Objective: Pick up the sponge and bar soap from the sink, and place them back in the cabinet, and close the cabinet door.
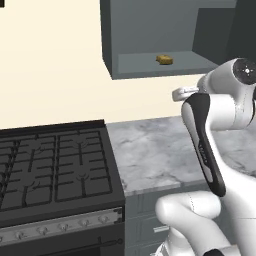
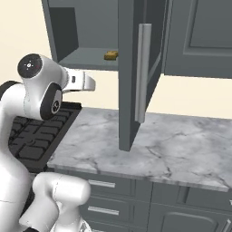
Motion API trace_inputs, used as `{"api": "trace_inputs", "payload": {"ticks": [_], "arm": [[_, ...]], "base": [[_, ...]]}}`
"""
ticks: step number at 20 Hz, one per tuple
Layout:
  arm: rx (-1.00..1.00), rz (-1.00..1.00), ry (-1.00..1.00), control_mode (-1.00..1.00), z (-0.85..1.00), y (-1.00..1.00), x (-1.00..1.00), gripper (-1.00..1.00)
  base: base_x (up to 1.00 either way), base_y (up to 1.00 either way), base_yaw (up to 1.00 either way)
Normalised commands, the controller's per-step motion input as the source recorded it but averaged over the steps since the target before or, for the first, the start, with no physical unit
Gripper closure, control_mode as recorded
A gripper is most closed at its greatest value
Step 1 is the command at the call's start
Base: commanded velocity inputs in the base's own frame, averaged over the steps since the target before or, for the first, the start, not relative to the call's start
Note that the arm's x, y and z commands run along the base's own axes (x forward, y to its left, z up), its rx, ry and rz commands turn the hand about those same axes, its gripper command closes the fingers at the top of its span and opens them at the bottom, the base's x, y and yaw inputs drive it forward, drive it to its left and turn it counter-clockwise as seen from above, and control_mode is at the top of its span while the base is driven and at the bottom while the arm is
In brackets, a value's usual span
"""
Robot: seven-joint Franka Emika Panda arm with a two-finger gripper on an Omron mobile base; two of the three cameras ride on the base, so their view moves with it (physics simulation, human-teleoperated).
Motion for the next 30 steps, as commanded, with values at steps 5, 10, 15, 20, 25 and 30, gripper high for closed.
{"api": "trace_inputs", "payload": {"ticks": [5,10,15,20,25,30], "arm": [[0.0,0.0,0.05,-1.0,-0.09,0.1,-0.22,-1.0],[0.02,0.0,0.14,-1.0,0.0,0.06,-0.17,-1.0],[0.02,0.0,0.14,-1.0,0.0,0.04,-0.2,-1.0],[0.0,0.0,0.08,-1.0,0.0,0.0,-0.22,-1.0],[0.0,0.0,0.01,-1.0,0.0,0.0,-0.23,-1.0],[0.0,0.0,0.0,1.0,0.0,0.0,-0.12,-1.0]], "base": [[0.0,0.0,0.0],[0.0,0.0,0.0],[0.0,0.0,0.0],[0.0,0.0,0.0],[0.0,0.0,0.0],[-0.06,0.02,0.0]]}}
